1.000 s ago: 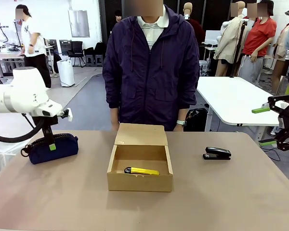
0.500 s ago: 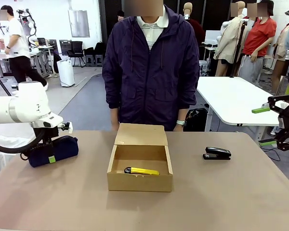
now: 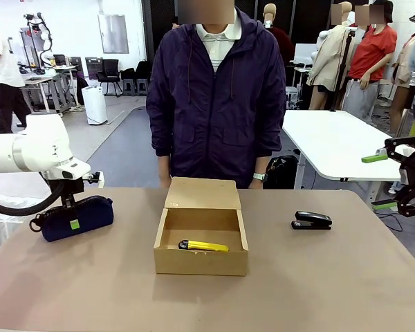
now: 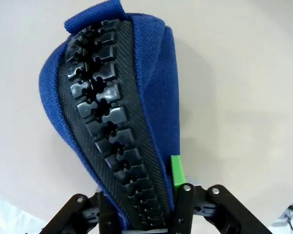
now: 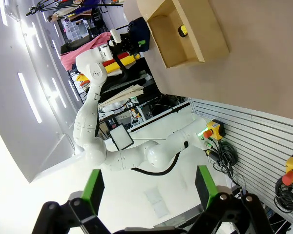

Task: Pack the items into the box.
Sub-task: Pick up the item specified by the human and place it in the Mailer Box.

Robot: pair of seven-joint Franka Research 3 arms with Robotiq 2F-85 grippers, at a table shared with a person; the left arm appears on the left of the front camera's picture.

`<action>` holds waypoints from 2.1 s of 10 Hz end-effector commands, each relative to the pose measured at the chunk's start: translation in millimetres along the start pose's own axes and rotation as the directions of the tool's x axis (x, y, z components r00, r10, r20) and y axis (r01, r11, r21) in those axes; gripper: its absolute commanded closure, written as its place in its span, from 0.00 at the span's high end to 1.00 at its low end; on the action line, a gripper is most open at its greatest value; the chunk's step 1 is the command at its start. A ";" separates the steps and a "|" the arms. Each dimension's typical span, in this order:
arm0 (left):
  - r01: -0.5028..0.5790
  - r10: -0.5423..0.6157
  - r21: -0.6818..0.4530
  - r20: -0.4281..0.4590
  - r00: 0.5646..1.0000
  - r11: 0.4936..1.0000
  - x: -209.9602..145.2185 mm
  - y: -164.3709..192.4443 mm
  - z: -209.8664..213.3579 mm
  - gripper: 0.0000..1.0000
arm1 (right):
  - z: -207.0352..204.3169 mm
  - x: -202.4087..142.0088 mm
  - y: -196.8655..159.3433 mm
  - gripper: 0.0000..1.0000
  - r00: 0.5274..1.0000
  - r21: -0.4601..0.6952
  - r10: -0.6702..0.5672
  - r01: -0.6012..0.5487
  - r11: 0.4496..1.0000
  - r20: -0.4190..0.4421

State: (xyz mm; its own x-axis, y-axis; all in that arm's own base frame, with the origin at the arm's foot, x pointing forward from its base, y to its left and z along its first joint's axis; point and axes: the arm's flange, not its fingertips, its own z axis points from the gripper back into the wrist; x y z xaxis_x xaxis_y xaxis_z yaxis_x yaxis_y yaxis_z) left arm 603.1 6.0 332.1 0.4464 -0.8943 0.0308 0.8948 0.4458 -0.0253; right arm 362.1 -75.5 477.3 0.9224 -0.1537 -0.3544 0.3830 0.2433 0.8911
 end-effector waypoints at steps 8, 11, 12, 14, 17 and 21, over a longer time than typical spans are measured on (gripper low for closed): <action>-0.127 0.127 0.013 -0.021 0.992 0.992 -11.4 -24.4 105.5 0.00 | 2.1 -0.5 3.7 1.00 1.000 -0.006 -0.002 0.002 1.000 -0.006; -0.079 0.080 -0.011 0.172 0.982 0.997 -50.9 -74.1 245.8 0.00 | 2.1 -0.5 3.7 1.00 1.000 -0.006 -0.002 0.002 1.000 -0.006; -0.097 0.089 0.034 0.196 0.977 0.995 -61.7 -84.3 262.4 0.00 | 2.1 -0.5 3.7 1.00 1.000 -0.006 -0.002 0.002 1.000 -0.006; -0.100 0.096 0.019 0.150 0.984 0.995 -52.1 -88.0 265.7 0.00 | 2.1 -0.5 3.7 1.00 1.000 -0.006 -0.002 0.002 1.000 -0.006; -0.100 0.096 0.019 0.150 0.984 0.995 -52.1 -88.0 265.7 0.00 | 2.1 -0.5 3.7 1.00 1.000 -0.006 -0.002 0.002 1.000 -0.006; 0.182 -0.178 -0.044 0.095 0.979 0.982 91.0 -181.1 223.0 0.00 | 2.1 -0.5 3.7 1.00 1.000 -0.006 -0.002 0.002 1.000 -0.006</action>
State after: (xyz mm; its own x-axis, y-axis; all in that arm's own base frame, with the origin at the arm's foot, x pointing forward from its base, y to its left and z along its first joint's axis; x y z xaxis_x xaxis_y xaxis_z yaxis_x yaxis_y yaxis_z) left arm 488.5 -103.1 574.4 0.3503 -0.9250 0.1474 0.9366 0.3463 -0.0529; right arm 362.5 -75.3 476.8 0.9219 -0.1524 -0.3561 0.3843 0.2436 0.8905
